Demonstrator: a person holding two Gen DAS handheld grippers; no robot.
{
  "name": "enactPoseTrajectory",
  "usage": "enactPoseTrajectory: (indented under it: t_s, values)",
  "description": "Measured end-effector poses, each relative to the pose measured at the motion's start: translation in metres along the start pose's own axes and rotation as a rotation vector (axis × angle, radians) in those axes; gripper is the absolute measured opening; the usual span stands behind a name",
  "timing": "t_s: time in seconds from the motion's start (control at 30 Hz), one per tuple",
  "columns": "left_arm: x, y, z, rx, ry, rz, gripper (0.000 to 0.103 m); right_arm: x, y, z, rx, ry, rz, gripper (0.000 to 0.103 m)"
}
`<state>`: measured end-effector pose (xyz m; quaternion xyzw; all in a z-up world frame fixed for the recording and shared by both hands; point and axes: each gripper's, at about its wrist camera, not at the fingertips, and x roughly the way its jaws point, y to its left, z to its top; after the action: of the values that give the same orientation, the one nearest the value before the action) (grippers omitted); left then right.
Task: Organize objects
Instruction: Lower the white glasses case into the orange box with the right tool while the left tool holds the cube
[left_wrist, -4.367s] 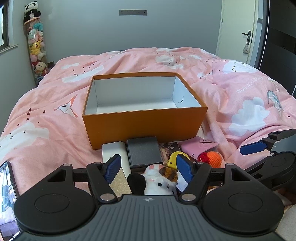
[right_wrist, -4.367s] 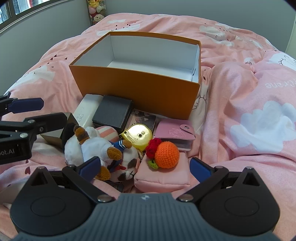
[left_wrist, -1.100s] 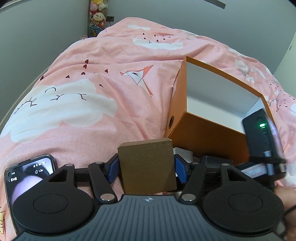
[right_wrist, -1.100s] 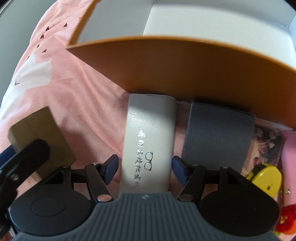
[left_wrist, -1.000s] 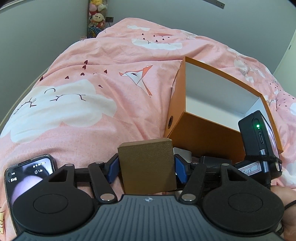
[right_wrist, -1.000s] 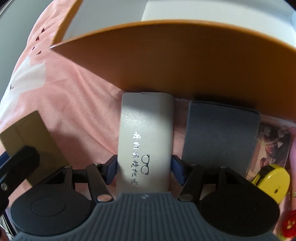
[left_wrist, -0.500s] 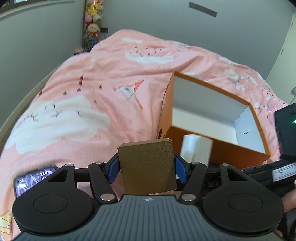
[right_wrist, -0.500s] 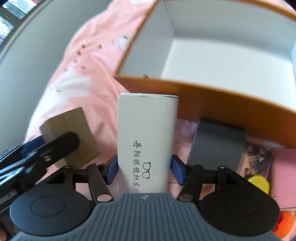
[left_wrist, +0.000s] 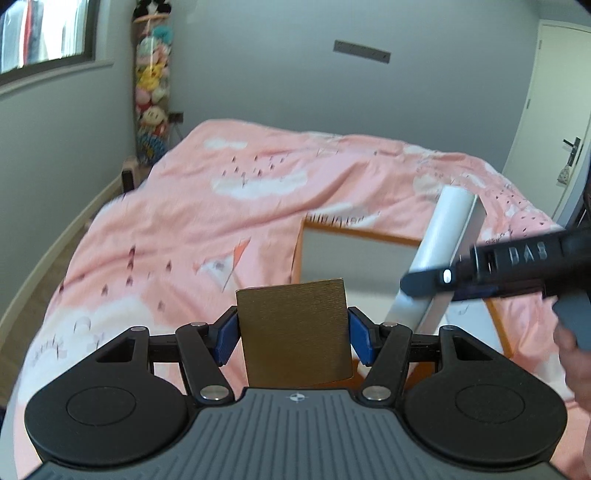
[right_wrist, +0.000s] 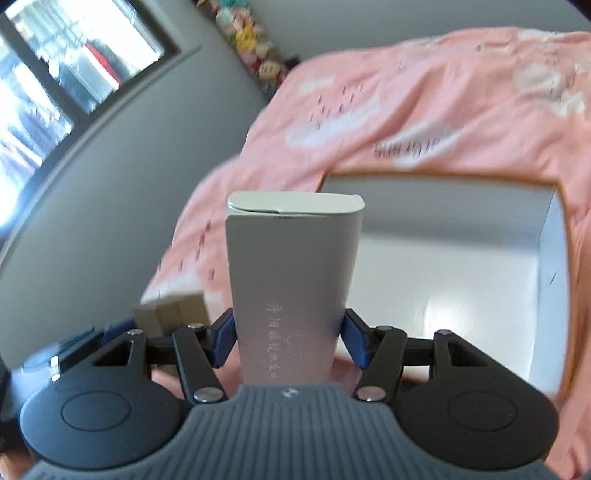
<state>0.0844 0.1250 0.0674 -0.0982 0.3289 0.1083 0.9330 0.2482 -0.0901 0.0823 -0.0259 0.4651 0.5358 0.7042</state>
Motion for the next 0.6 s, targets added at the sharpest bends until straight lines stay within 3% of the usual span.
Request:
enactPoseTrajectory:
  t_s: [0.17,0.23,0.37,0.6]
  values:
    - [0.021,0.000,0.018,0.008,-0.006,0.013,0.070,0.024,-0.013,0.042,0.005,-0.031,-0.048,0.062]
    - [0.035,0.000,0.022,0.010,0.012,0.007,0.070,0.049,-0.025,0.050,0.028,0.025,-0.079,0.062]
    - [0.058,0.001,0.022,0.002,0.050,0.012,0.070,0.090,-0.050,0.036,0.100,0.165,-0.092,0.062]
    - [0.079,0.010,0.021,-0.024,0.089,0.026,0.070,0.148,-0.056,0.025,0.140,0.322,-0.084,0.062]
